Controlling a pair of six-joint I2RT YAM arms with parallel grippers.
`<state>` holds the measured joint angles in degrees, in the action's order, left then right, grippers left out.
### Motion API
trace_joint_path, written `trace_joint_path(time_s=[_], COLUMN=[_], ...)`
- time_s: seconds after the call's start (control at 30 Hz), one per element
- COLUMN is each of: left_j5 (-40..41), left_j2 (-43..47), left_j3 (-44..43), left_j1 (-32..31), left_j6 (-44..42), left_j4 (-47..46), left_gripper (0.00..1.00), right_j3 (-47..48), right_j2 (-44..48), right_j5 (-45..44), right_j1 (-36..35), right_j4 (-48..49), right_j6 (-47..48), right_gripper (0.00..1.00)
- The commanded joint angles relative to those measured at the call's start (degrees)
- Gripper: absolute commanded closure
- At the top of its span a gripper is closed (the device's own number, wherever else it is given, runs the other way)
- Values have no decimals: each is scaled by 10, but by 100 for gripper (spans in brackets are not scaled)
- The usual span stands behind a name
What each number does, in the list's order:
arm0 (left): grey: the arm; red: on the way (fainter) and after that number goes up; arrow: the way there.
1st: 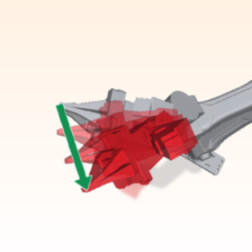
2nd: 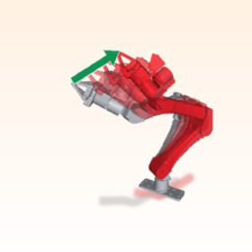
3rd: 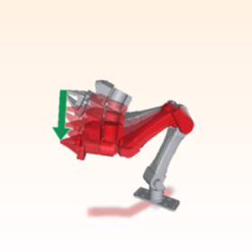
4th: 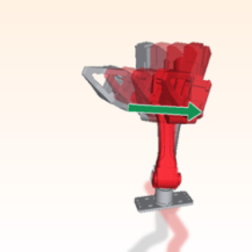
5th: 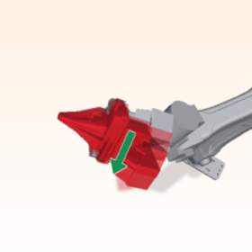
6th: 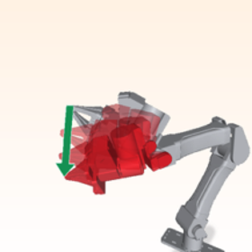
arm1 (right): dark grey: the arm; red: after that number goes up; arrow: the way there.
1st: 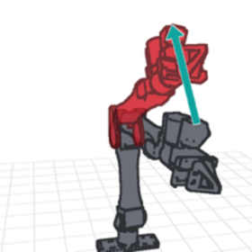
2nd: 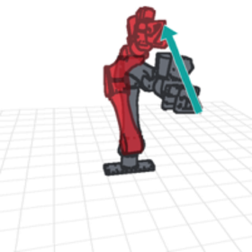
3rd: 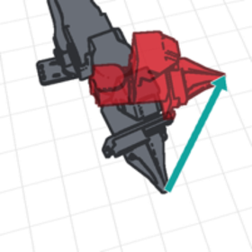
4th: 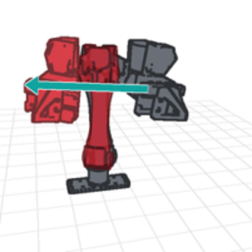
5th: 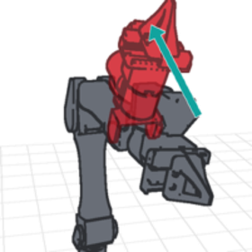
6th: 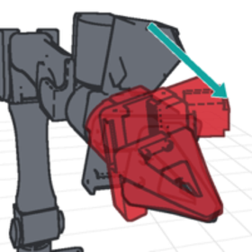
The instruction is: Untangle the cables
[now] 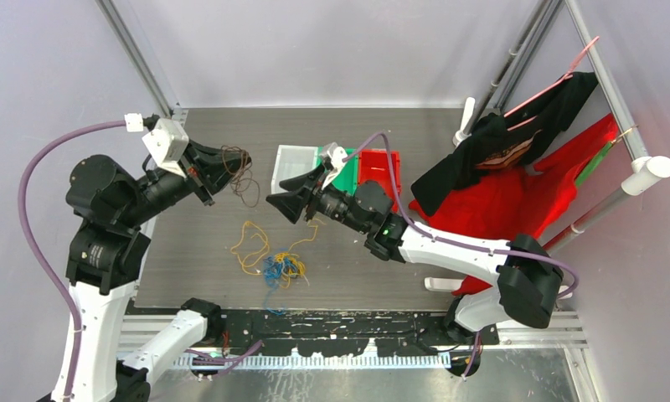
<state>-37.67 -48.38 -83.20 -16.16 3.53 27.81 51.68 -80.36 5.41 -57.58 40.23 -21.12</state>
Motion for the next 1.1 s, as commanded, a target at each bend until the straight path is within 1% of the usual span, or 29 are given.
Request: trace_joint_path(time_s=[0.0,0.13,0.2,0.27,0.37,0.5,0.63,0.7,0.8,0.93,1.07], left_j5=[-13,-10,-9,-11,-13,-11,-3,-1,5,17,34], left_j2=[3,1,-3,-5,-12,-28,-50,-71,-112,-188,-271], left_j3=[10,22,31,43,57,65,85,89,88,71,48], left_j1=[-2,-2,-2,-2,-2,-2,-2,-2,-2,-3,-2], left_j6=[14,1,-2,-2,-1,-2,-4,-13,-31,-65,-103], left_j4=[-27,-25,-28,-34,-42,-46,-67,-75,-86,-82,-93], left_gripper=[100,100,100,100,100,100,100,100,100,100,100], right_j3=[50,46,24,9,-1,-14,-6,-7,-18,-42,-68], right_j2=[8,16,26,36,48,67,77,84,102,135,167], right_j5=[12,1,7,17,22,-14,-89,-138,-180,-209,-210], right_j1=[8,18,23,25,28,37,44,49,56,63,66], right_j4=[4,-19,-6,-2,-26,-68,-135,-166,-201,-233,-250], right_j6=[-7,-7,-7,-1,10,36,51,54,54,53,52], right_gripper=[41,40,35,33,34,36,39,39,39,37,38])
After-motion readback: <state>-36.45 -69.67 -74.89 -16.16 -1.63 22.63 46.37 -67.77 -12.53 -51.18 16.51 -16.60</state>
